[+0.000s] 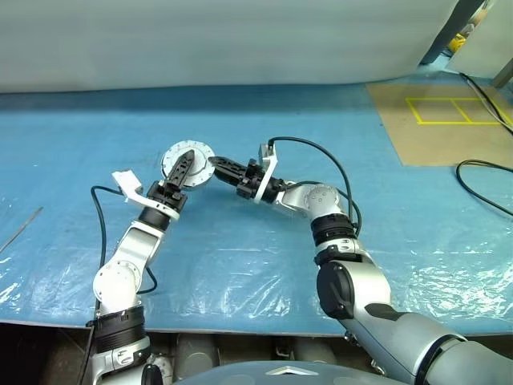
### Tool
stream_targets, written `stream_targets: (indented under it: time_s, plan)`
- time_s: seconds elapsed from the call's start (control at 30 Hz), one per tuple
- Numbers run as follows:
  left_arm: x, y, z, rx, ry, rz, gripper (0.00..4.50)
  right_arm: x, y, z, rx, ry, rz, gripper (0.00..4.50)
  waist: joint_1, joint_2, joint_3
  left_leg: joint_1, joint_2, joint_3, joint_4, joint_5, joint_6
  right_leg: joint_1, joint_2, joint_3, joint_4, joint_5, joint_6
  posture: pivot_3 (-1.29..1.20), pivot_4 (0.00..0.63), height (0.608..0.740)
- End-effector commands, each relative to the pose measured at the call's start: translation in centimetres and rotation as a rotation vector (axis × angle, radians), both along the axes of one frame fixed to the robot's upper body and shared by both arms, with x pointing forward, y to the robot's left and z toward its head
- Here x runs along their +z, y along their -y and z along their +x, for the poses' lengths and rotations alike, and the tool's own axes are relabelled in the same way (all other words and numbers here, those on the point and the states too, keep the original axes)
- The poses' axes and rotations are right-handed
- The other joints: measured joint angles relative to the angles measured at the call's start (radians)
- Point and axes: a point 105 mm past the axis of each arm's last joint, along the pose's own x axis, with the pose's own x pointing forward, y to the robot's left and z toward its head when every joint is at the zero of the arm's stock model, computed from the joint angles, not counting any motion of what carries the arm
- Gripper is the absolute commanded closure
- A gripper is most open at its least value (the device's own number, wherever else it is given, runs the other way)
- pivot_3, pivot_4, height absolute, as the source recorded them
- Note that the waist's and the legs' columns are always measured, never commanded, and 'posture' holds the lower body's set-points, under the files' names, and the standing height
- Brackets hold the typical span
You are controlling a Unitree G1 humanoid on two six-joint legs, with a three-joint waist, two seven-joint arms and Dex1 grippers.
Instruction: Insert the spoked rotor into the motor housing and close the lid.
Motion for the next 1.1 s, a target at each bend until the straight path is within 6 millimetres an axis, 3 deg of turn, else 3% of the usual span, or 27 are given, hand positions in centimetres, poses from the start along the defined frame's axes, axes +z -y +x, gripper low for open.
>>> stream_targets:
  time_s: [0.03, 0.1, 0.17, 0.23, 0.53, 0.57, 0.73, 0.87, 1.1]
  plan:
    - [0.5, 0.0, 0.4, -0.004, 0.008, -0.011, 0.21, 2.9, -1.4, -0.5, 0.044, 0.082, 0.087, 3.28, 0.001, 0.0, 0.0, 0.0, 0.0, 0.0, 0.0, 0.0, 0.0, 0.0, 0.0, 0.0, 0.0, 0.0, 0.0, 0.0, 0.15, 0.74]
    - [0.4, -0.3, 0.6, 0.002, 0.01, -0.012, 0.61, 3.1, -1.2, -0.2, 0.026, 0.084, 0.094, 3.28, 0.004, 0.0, 0.0, -0.002, 0.0, -0.002, 0.001, 0.0, 0.0, 0.0, 0.0, -0.001, 0.0, 0.0, 0.001, 0.0, 0.15, 0.74]
    - [0.4, -0.4, 0.7, 0.001, 0.011, -0.008, 1.31, 3.1, -1.2, 0.0, 0.015, 0.086, 0.094, 3.28, 0.007, 0.0, 0.0, -0.002, 0.0, -0.002, 0.002, 0.0, 0.0, 0.0, 0.0, -0.001, 0.0, 0.001, 0.001, 0.0, 0.15, 0.74]
    - [0.5, -0.4, 0.7, 0.0, 0.014, -0.004, 1.64, 3.1, -1.2, 0.1, 0.013, 0.091, 0.096, 3.28, 0.012, 0.0, 0.0, -0.003, 0.0, -0.003, 0.002, 0.0, 0.0, 0.0, 0.0, -0.001, 0.0, 0.001, 0.001, 0.0, 0.15, 0.74]
    - [0.7, -2.3, 2.4, 0.138, -0.004, -0.088, 1.68, 3.5, -1.2, 0.9, -0.053, 0.144, 0.082, 3.28, 0.017, 0.0, 0.0, -0.005, -0.001, -0.004, 0.004, 0.0, 0.0, 0.0, 0.0, -0.002, 0.0, 0.001, 0.002, 0.0, 0.15, 0.74]
    - [0.8, -2.6, 2.6, 0.154, -0.003, -0.111, 1.68, 3.7, -1.2, 0.8, -0.048, 0.166, 0.081, 2.55, 0.017, 0.0, 0.0, -0.005, -0.001, -0.005, 0.005, 0.0, 0.0, 0.0, 0.0, -0.002, 0.0, 0.002, 0.002, 0.0, 0.15, 0.74]
    - [1.3, -2.9, 3.4, 0.167, 0.008, -0.182, 1.68, 3.4, -1.1, 1.9, -0.128, 0.222, -0.002, 0.91, 0.01, 0.0, 0.0, -0.005, 0.0, -0.005, 0.005, 0.0, 0.0, 0.0, 0.0, -0.002, 0.001, 0.002, 0.002, 0.0, 0.15, 0.74]
    - [0.7, -2.6, 3.7, 0.145, -0.011, -0.168, 1.68, 2.4, -0.5, 3.0, -0.204, 0.261, -0.095, 0.91, 0.017, -0.001, 0.001, -0.006, -0.001, -0.006, 0.005, 0.001, 0.002, 0.0, 0.0, -0.002, 0.0, 0.002, 0.002, 0.0, 0.15, 0.74]
    - [-1.7, -5.9, 4.3, 0.276, -0.06, -0.138, 1.68, 2.0, 0.4, 3.2, -0.211, 0.311, -0.139, 0.91, 0.015, -0.002, 0.001, -0.01, -0.004, -0.014, 0.009, 0.002, 0.002, 0.0, -0.001, -0.003, 0.0, 0.003, 0.004, 0.0, 0.15, 0.74]
